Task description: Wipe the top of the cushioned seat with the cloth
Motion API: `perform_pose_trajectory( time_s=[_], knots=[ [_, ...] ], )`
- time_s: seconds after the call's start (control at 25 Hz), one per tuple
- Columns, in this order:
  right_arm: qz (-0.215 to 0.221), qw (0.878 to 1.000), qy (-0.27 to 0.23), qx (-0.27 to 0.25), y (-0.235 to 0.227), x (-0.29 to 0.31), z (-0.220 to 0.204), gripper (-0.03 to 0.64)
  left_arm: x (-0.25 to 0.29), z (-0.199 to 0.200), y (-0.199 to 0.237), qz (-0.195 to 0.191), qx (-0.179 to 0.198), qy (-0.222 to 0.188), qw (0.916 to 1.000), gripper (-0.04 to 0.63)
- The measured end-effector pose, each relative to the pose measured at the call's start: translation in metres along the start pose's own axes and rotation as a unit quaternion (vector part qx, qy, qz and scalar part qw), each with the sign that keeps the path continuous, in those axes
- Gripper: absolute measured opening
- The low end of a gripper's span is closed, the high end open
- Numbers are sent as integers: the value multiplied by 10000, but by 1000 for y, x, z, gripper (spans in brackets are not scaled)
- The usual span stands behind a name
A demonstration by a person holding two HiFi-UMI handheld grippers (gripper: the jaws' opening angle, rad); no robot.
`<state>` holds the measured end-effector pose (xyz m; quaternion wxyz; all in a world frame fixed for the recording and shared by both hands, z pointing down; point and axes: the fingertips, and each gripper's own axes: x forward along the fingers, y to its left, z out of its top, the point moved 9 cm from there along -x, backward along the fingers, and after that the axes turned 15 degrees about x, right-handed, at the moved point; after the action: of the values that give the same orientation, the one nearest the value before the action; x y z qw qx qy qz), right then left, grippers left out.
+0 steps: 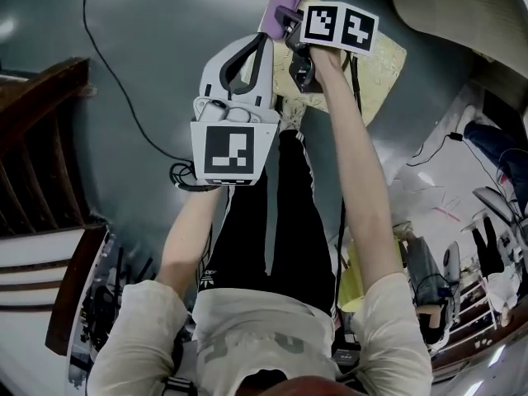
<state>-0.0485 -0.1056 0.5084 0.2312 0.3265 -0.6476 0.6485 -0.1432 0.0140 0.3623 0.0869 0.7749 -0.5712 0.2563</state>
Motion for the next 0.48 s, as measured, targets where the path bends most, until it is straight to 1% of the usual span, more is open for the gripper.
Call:
perform_pose_trajectory(
  time_s=[0.08,0.28,0.48],
  knots=[
    [-99,9999,38,-41,-1,3,4,92,2,0,1,-1,-75,11,10000,6],
    [-357,9990,101,-232,2,0,3,92,-1,3,-1,18,48,121,9999,6],
    [-435,9987,99,-252,6,-1,1,91,-1,5,5,-9,97,155,9998,6]
  ],
)
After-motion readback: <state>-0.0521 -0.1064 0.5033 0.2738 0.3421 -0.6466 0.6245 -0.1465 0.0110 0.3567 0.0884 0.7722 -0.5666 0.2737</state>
